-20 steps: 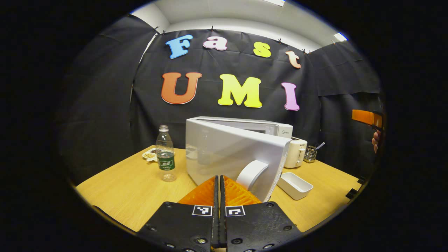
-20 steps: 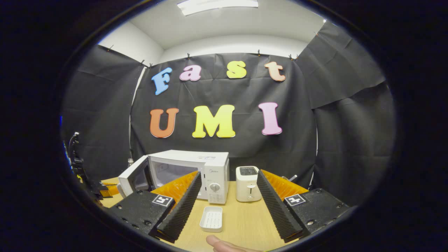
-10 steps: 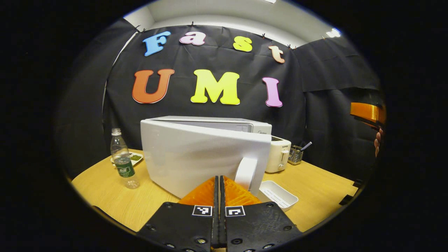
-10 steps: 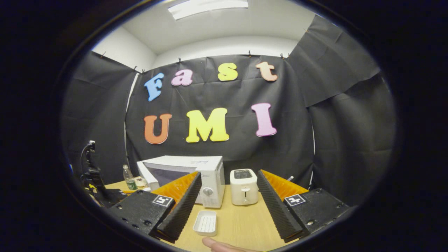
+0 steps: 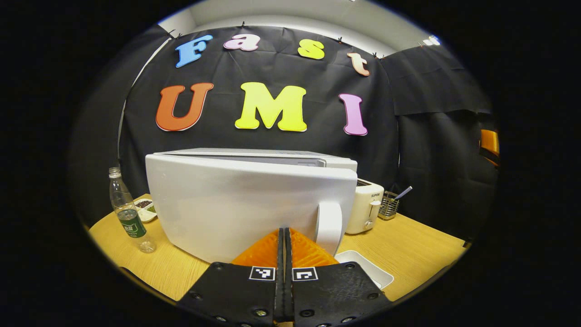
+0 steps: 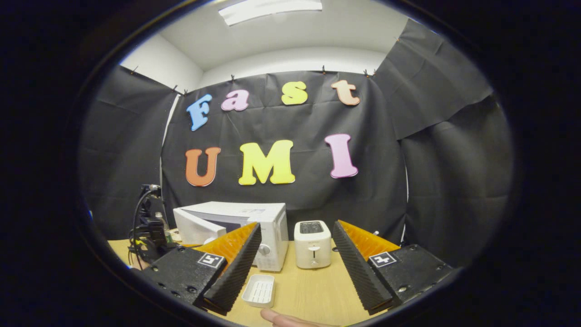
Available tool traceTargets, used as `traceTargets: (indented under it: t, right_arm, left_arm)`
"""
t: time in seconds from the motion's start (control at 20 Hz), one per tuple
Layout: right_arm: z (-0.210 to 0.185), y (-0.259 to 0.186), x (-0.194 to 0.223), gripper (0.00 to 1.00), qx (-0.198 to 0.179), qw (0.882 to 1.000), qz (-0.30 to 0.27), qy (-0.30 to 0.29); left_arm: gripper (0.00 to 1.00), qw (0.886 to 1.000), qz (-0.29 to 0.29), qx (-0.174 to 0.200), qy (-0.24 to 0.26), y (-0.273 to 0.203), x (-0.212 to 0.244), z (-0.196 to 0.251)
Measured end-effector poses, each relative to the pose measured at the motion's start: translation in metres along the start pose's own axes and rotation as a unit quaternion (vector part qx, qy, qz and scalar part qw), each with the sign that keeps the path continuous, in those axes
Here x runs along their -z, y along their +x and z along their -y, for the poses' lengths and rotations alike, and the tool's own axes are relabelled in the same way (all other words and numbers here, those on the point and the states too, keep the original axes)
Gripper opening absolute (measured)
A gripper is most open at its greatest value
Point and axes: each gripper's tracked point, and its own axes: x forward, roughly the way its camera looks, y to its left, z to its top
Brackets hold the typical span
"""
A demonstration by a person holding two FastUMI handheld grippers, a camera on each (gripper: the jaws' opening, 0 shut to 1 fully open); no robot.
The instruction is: Open the microwave oven with the left hand, put the food in, and close the microwave oven.
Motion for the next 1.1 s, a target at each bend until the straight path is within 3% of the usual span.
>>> traceTargets:
  t: [0.6,0.9,0.95,1.0,1.1]
  right_arm:
    - [0.017,0.016,0.012,1.0,0.003,1.0,-0.008,0.015]
    - [0.013,0.004,0.018,1.0,0.015,0.999,-0.024,0.025]
    - [0.013,0.004,0.019,0.92,0.02,0.999,-0.027,0.024]
    - [0.015,0.002,0.02,1.0,0.027,0.999,-0.03,0.024]
    - [0.016,-0.005,0.021,1.0,0.038,0.998,-0.036,0.031]
  left_arm:
    - [0.0,0.999,-0.001,-0.037,0.013,0.095,-0.008,-0.003]
    - [0.0,0.997,0.006,-0.073,0.037,0.097,-0.008,-0.001]
    - [0.0,0.997,0.005,-0.071,0.029,0.097,-0.007,-0.001]
    - [0.0,0.998,0.003,-0.068,0.018,0.097,-0.006,0.0]
    - [0.0,0.998,-0.002,-0.064,0.011,0.096,-0.004,0.0]
